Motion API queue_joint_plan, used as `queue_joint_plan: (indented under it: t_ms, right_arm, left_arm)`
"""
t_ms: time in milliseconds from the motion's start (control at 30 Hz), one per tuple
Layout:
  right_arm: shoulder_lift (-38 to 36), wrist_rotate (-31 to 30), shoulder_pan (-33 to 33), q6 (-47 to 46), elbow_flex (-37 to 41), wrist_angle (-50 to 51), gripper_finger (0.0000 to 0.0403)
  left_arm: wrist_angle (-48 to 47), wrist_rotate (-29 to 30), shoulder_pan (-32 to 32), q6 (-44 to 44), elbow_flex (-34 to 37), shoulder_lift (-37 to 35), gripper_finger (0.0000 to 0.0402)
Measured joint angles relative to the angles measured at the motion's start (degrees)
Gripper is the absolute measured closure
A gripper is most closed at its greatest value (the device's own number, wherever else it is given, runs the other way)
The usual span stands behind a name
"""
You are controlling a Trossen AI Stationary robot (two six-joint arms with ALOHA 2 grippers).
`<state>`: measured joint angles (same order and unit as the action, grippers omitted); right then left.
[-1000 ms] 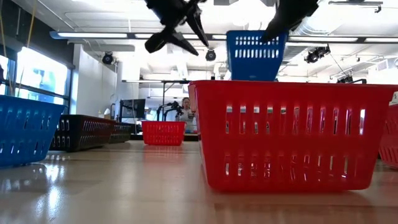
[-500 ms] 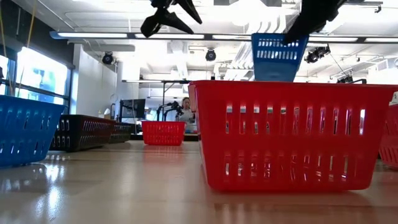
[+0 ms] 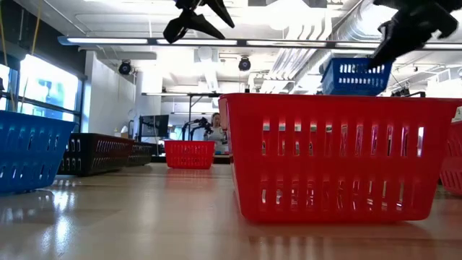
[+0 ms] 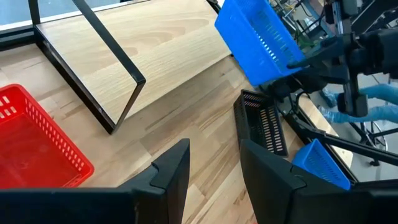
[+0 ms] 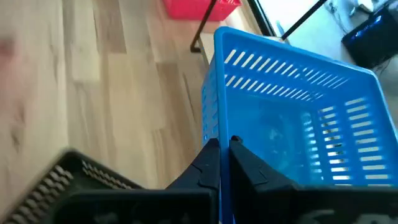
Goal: Stack baskets on shelf by color
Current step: Put the top middle blue bin on the shelf
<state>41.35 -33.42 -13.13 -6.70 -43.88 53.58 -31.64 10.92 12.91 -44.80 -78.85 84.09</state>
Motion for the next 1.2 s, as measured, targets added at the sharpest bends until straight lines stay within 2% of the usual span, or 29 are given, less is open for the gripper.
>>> queue_joint_plan:
  t_ms: [133,467,667,900,1067,1200]
  right_arm:
    - [-3.01,-0.03,0.04,1.76,1.18,2.17,0.0403]
    - [-6.25,0.73,4.05,2.41,0.86,-0.44,0.0403]
    - [-3.86,5.27,8.37,11.27,0.73,-6.74,0.0403]
    - [-0.82,8.61,15.01,18.72,0.73,-7.37,0.0403]
    - [1.56,15.02,20.0,27.88,0.7,-8.44,0.0403]
    - [4.58,17.5,24.23,31.01,0.69,-8.48,0.0403]
  left_arm:
    - [0.06,0.02,0.0,-1.02,0.0,0.0,0.0271]
    - [0.35,0.06,0.0,-1.53,0.0,0.0,0.0271]
    - [1.21,0.09,0.0,-1.53,0.0,0.0,0.0271]
    - [2.1,0.15,0.0,-1.53,0.0,0.0,0.0271]
    - [2.05,-0.08,0.0,-1.53,0.0,0.0,0.0271]
    - [2.03,-0.22,0.0,-1.53,0.0,0.01,0.0271]
